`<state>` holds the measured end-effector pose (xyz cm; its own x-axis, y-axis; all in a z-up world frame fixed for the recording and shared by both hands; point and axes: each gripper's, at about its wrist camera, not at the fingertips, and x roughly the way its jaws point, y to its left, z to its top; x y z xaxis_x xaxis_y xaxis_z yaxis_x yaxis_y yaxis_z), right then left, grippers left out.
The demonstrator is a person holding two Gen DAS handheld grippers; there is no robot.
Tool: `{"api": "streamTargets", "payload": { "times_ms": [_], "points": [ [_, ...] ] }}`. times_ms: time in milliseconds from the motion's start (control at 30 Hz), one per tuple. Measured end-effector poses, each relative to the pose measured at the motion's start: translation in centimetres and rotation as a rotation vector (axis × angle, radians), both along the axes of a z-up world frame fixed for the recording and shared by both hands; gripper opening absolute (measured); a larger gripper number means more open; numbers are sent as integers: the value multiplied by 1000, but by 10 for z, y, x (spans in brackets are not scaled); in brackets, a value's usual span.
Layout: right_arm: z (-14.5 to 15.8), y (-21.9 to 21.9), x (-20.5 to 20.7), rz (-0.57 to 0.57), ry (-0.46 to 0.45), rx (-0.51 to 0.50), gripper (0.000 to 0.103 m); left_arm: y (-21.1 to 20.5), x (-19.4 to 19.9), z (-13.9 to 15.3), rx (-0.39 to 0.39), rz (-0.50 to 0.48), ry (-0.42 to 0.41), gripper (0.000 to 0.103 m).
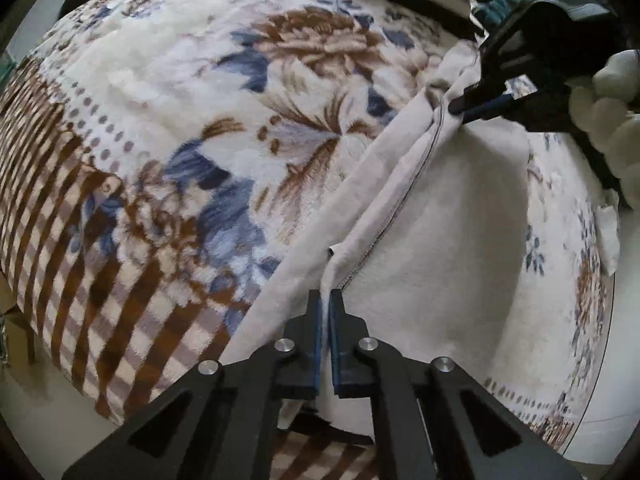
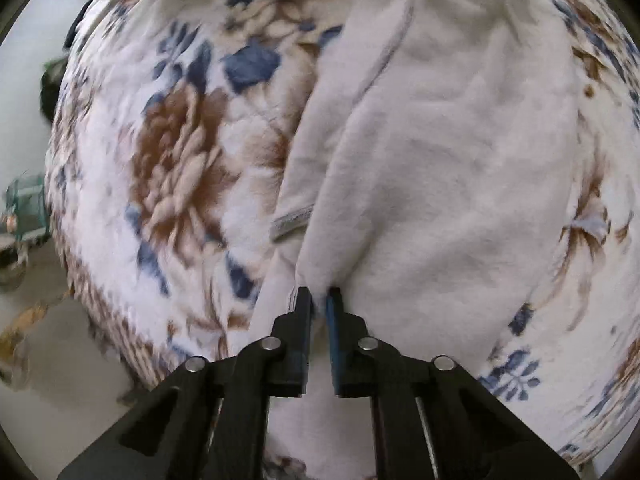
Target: Fold small clothes
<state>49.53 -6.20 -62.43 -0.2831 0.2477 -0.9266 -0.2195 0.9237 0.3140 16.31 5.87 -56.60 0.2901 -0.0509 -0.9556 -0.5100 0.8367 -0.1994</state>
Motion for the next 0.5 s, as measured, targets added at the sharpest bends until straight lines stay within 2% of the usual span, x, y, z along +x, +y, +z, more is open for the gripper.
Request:
{"api": "streamTargets", "payload": {
  "times_ms": [233,367,500],
  "points": [
    [33,25,-12,36,-90,24,4,18,-22,16,-11,62,-45,1],
    [31,43,-15,64,-91,11,4,30,-23,2,-29,90,-23,1],
    [12,58,-15,93,-73,-23,4,37,-22,-29,-70,98,57,2]
  ]
}}
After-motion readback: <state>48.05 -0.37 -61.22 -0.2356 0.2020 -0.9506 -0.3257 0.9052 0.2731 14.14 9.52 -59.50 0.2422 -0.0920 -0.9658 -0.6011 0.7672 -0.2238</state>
